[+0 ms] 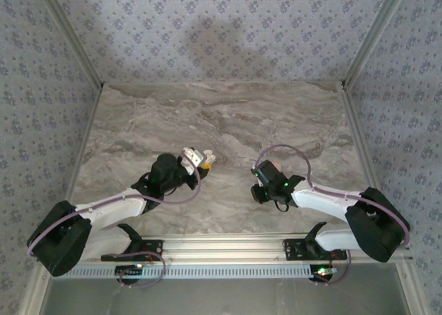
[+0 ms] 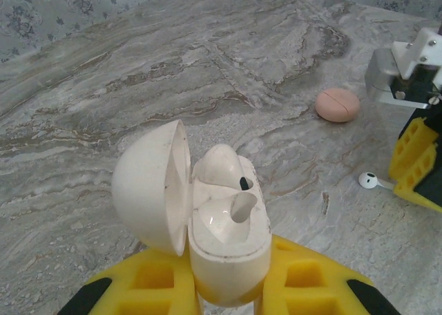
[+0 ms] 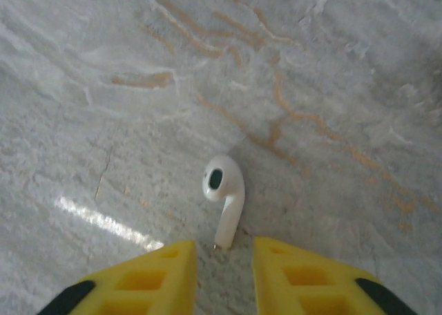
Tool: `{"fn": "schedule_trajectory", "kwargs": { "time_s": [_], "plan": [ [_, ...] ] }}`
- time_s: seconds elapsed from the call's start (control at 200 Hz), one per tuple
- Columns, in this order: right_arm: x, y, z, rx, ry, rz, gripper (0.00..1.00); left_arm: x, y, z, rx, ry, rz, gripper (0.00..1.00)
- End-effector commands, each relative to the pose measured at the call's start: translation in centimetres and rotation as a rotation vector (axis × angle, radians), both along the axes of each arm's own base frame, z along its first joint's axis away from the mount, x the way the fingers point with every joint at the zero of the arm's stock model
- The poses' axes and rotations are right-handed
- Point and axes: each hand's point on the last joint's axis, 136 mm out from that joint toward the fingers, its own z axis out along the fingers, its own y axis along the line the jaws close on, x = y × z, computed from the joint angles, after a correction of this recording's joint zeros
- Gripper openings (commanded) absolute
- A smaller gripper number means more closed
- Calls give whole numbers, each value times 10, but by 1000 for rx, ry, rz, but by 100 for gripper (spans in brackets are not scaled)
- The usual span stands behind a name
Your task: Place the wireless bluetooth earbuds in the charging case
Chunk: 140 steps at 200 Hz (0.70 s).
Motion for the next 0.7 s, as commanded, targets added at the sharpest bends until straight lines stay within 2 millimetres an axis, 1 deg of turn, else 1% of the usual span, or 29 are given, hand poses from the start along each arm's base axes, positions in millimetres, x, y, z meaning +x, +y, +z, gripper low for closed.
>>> {"fn": "schedule_trajectory", "kwargs": {
  "time_s": [0.0,0.03,0.09,0.19,0.2,0.26,0.335,0.46,0.64,0.695],
  "plan": [
    [-5,1,20,-4,47,-24,33,-1,2,3,-2,-9,8,10],
    [-6,2,27,1,52,-22,34,-1,2,3,-2,-10,8,10],
    [-13,3,37,17,97,-21,35,-2,2,4,-5,-10,6,10],
    [-6,4,58,54,122,-58,36,-2,1,4,-8,-9,4,10],
    [-8,1,57,45,141,-67,36,-2,2,5,-10,-9,5,10],
    [-4,-2,64,57,187,-105,37,-2,2,6,-12,-11,4,10],
    [1,-4,67,51,239,-146,37,-3,2,6,-12,-12,2,10],
    [10,-8,63,-47,289,-142,38,-4,3,6,-10,-15,4,10],
    [21,-1,43,-139,366,-100,37,-5,5,4,-14,-15,11,10],
    [27,1,38,-161,368,-95,37,-5,6,5,-14,-16,11,10]
  ]
}}
